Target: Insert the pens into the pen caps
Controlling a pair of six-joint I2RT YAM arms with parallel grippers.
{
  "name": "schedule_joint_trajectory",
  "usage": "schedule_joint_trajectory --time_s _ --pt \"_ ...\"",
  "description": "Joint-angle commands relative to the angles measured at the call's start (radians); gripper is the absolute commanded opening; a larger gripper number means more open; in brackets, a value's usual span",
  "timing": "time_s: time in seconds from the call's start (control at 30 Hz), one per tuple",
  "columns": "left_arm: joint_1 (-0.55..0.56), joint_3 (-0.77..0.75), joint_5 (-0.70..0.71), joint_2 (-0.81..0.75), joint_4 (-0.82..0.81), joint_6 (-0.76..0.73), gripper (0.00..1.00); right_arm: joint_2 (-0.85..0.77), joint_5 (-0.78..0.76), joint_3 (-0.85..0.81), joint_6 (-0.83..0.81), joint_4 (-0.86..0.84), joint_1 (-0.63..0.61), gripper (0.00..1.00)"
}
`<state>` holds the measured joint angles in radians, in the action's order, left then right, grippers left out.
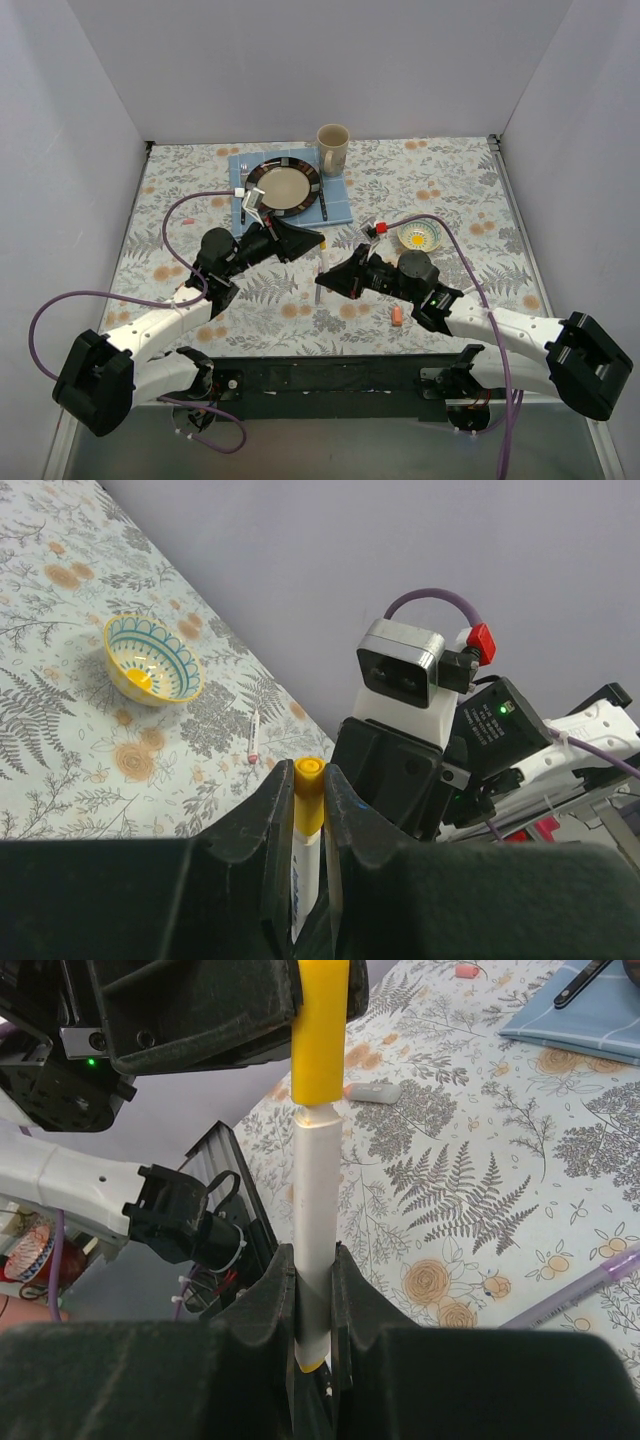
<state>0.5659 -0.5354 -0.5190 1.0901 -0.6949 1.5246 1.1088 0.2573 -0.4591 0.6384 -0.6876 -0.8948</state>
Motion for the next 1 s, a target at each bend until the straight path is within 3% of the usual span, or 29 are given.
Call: schedule_joint_trajectory --time_s 0.0,0.1,0.13,0.2,0.33,0.47,0.57,0.6,0.73,0.97 --pt "0.014 0.032 -0.131 -0.033 0.037 -0.046 0.00 -0.043 -0.073 -0.056 -0.049 -0.026 -0.003 0.01" --pt "0.015 0.060 -0.199 -0.048 -0.050 -0.015 0.08 -0.050 -0.084 -0.070 -0.074 -0.015 -0.003 0.01" --pt "0.015 0.067 -0.205 -0.052 -0.081 -0.008 0.21 -0.050 -0.078 -0.078 -0.078 -0.015 -0.003 0.01" --pt "0.015 0.068 -0.220 -0.053 -0.089 0.009 0.32 -0.052 -0.049 -0.082 -0.092 -0.018 -0.001 0.01" --pt "0.015 0.035 -0.184 -0.055 -0.058 0.045 0.39 -0.061 -0.004 -0.078 -0.094 -0.016 -0.003 0.01" --pt "0.017 -0.006 -0.197 -0.059 -0.034 0.020 0.57 -0.067 0.031 -0.066 -0.085 -0.018 -0.004 0.01" --pt "0.017 -0.006 -0.249 -0.064 -0.075 -0.007 0.88 -0.075 0.045 -0.062 -0.080 -0.015 -0.003 0.01" --pt "0.015 -0.008 -0.253 -0.067 -0.078 -0.023 0.91 -0.075 0.048 -0.062 -0.079 -0.012 -0.006 0.01" --pt "0.017 -0.038 -0.273 -0.067 -0.034 -0.098 0.90 -0.084 0.060 -0.067 -0.079 -0.007 -0.006 0.01" --pt "0.015 -0.136 -0.273 -0.007 0.046 -0.169 0.76 -0.072 0.100 -0.067 -0.069 -0.021 -0.013 0.01"
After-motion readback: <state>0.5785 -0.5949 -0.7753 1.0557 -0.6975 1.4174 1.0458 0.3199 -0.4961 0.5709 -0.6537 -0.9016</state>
